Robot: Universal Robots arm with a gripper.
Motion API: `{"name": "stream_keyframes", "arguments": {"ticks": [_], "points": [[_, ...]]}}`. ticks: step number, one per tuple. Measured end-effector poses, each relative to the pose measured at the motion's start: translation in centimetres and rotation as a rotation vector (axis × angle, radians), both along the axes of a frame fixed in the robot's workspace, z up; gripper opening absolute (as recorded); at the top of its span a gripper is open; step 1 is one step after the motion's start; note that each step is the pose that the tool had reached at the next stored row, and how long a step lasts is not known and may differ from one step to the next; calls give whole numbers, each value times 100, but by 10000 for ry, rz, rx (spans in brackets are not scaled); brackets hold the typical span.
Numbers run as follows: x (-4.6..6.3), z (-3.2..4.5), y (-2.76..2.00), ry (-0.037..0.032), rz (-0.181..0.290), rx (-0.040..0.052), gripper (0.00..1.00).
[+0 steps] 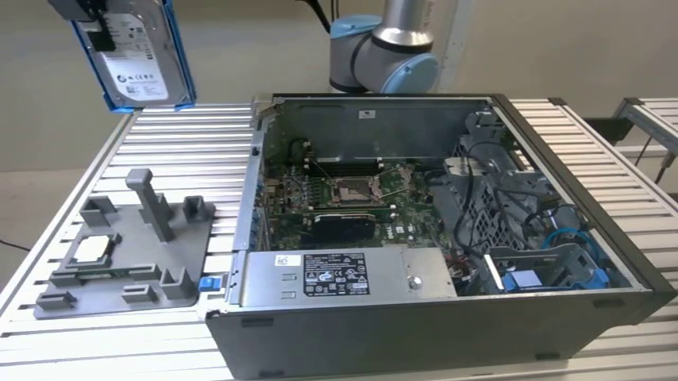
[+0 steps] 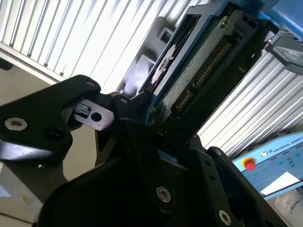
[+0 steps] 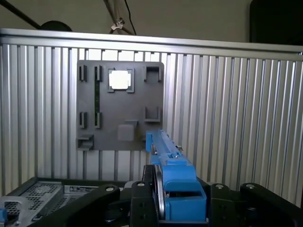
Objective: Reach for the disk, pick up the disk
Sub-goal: 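Pick up the disk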
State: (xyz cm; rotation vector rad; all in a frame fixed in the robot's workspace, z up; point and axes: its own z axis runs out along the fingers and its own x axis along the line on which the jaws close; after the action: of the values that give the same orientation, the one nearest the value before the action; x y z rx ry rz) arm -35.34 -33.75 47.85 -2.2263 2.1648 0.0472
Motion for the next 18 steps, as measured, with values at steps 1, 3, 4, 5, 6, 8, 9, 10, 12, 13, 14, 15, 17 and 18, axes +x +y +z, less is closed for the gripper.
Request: {"name": "stream_keyframes", "arguments": {"ticks": [1, 3, 4, 5, 6, 8, 9, 10, 12, 13, 14, 15, 17, 18], "points": [[22, 0, 0, 1, 0, 0, 0], [69, 0, 0, 1, 0, 0, 0], [92, 1, 0, 2, 0, -1, 0], [114, 1, 0, 2, 0, 0, 0], [136, 0, 0, 2, 0, 0, 0], [177, 0, 0, 1, 0, 0, 0], [198, 0, 0, 1, 0, 0, 0], [219, 0, 0, 2, 1, 0, 0], [260, 1, 0, 2, 0, 0, 0], [281, 0, 0, 2, 0, 0, 0], [303, 1, 0, 2, 0, 0, 0], [343, 0, 0, 2, 1, 0, 0], [409, 0, 0, 2, 0, 0, 0], [431, 0, 0, 3, 0, 0, 0]]}}
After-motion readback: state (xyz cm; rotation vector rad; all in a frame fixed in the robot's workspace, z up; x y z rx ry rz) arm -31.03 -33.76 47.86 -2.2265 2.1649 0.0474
